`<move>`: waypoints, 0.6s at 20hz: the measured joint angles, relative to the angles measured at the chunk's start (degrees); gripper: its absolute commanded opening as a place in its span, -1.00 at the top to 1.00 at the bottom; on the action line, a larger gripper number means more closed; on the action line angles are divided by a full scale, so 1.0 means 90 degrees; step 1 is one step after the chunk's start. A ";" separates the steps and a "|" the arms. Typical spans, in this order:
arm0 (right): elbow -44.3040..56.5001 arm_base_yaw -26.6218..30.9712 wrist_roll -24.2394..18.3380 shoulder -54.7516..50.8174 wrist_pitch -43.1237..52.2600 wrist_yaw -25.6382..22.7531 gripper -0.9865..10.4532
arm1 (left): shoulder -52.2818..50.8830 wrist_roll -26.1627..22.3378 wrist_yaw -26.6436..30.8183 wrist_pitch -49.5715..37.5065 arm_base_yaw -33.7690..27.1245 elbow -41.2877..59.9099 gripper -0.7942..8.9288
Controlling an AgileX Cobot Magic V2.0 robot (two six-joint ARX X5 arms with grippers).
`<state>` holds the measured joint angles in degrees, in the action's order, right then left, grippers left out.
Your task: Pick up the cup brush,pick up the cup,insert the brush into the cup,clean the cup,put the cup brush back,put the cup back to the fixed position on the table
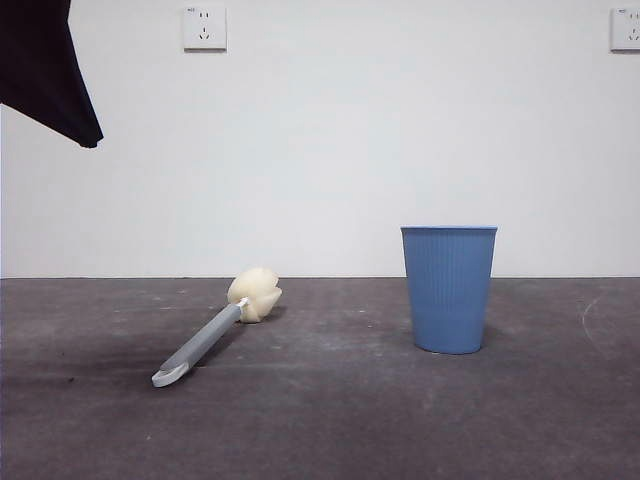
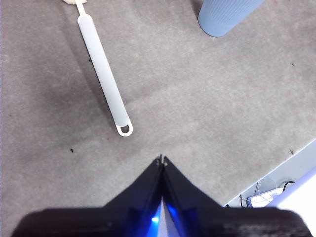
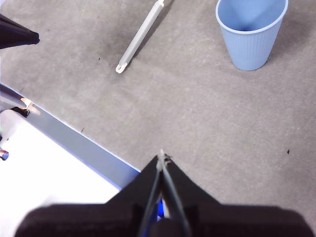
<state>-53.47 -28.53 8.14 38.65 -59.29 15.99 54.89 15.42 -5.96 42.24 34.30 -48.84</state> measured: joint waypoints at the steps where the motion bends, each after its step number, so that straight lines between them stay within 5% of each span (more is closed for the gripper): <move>1: 0.0000 0.0000 0.0000 0.0000 0.0000 0.0000 0.82 | 0.0000 0.0000 0.0000 -0.0019 0.0000 0.0000 0.84; 9: 0.0000 0.0000 0.0000 0.0000 0.0000 0.0000 0.82 | -0.0017 -0.0102 0.0114 -0.0036 0.0000 0.0000 0.84; 12: 0.0000 0.0000 0.0000 0.0000 0.0000 0.0000 0.82 | -0.0367 -0.0879 0.1394 -0.0707 -0.0304 0.0012 0.84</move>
<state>-53.47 -28.53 8.14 38.65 -59.29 15.99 51.59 7.51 6.59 35.88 31.57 -48.73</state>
